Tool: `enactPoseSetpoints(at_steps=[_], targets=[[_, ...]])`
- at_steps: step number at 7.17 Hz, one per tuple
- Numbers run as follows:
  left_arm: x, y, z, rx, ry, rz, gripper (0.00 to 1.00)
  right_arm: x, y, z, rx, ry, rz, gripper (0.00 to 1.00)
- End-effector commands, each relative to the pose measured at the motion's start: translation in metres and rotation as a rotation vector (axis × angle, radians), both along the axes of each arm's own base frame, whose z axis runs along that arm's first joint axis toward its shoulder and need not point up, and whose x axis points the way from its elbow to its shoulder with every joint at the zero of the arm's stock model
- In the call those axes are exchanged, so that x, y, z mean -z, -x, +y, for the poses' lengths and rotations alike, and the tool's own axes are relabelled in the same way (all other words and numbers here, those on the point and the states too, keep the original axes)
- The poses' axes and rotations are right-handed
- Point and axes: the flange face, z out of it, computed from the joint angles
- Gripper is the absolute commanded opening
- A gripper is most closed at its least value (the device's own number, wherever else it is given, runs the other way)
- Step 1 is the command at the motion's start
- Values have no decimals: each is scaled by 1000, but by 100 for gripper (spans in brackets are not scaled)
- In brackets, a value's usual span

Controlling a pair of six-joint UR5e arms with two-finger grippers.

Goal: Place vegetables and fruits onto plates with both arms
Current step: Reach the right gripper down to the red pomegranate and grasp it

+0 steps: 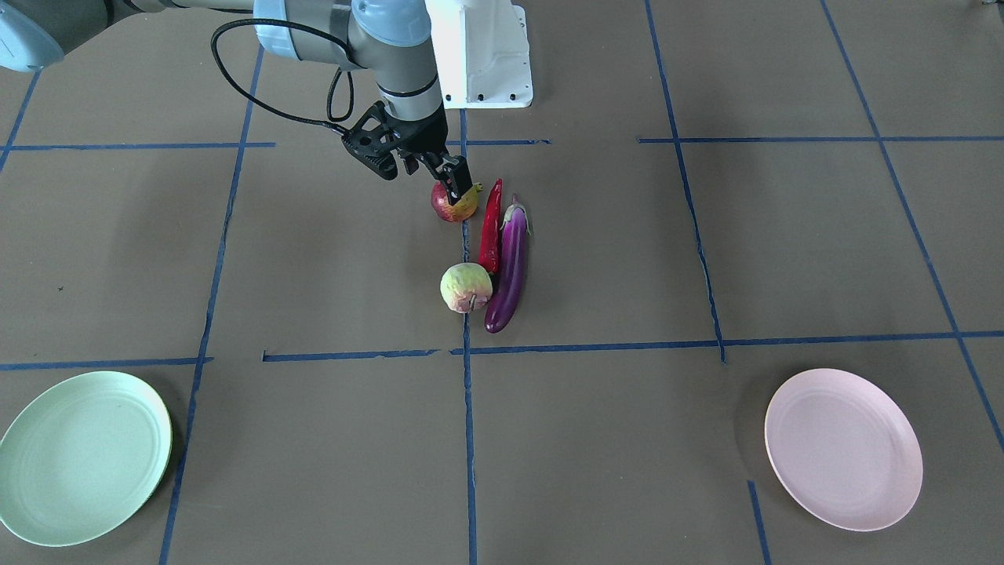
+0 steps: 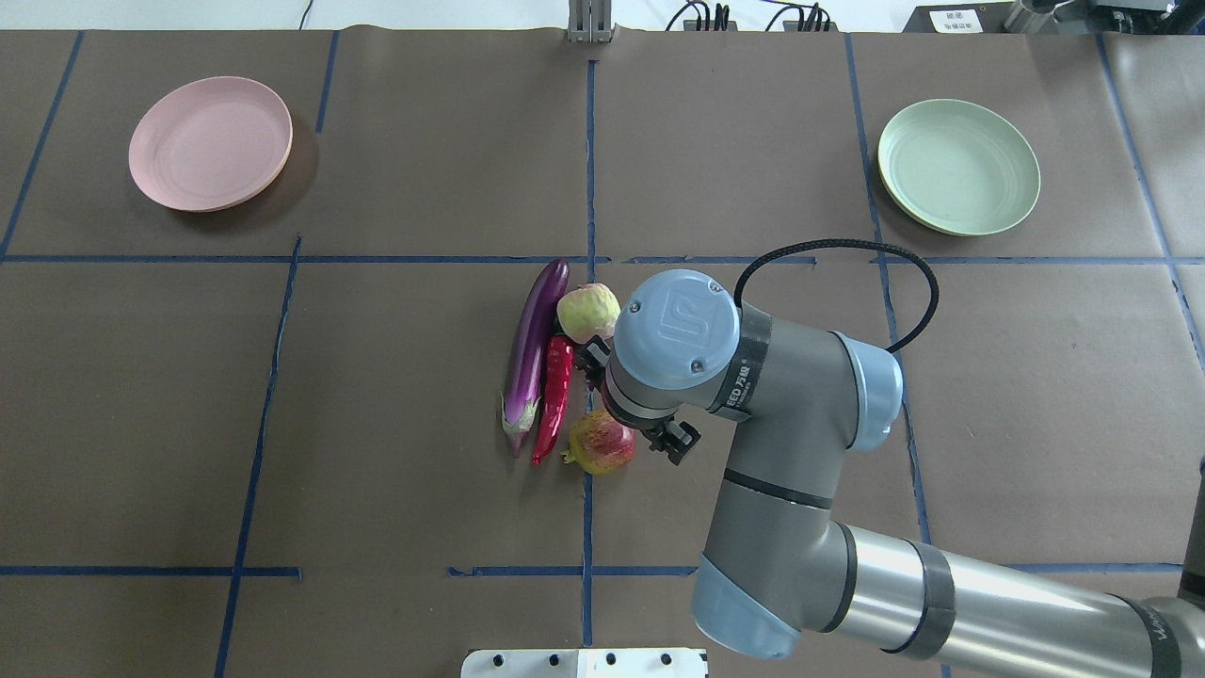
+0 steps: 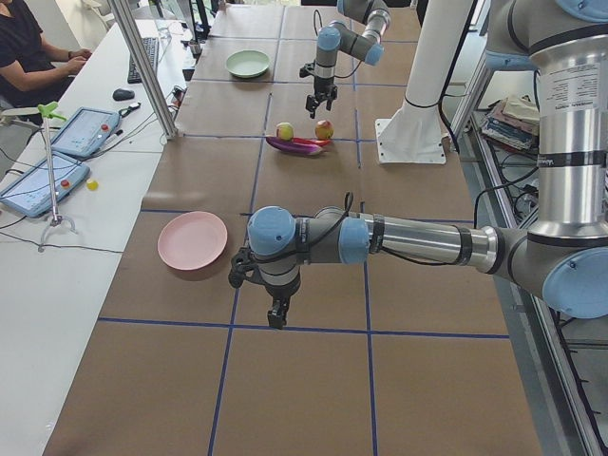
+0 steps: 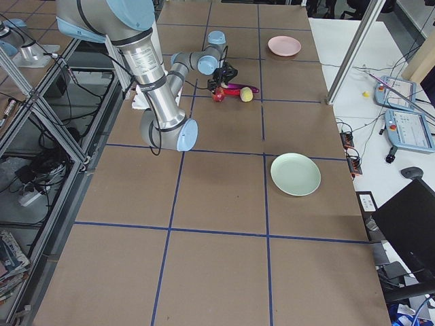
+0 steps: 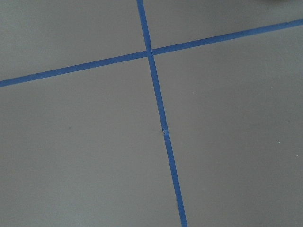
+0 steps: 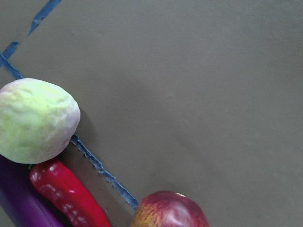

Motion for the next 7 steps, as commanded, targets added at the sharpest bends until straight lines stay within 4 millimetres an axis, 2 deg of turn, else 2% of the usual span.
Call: enactPoseSetpoints(at_steps=[1,2,4,7], targets=[[-3,0,10,-1,1,0,100,5,17,2,-13,19,8,100],[0,0,10,0,-4,0,100,0,30,15,-6,36,21,100],[-3,0,10,-2,0,0,100,-7,44,23,-22,17,50,100],[0,0,10,-2,-6,0,100,-18,54,17,-40,7,85,100]])
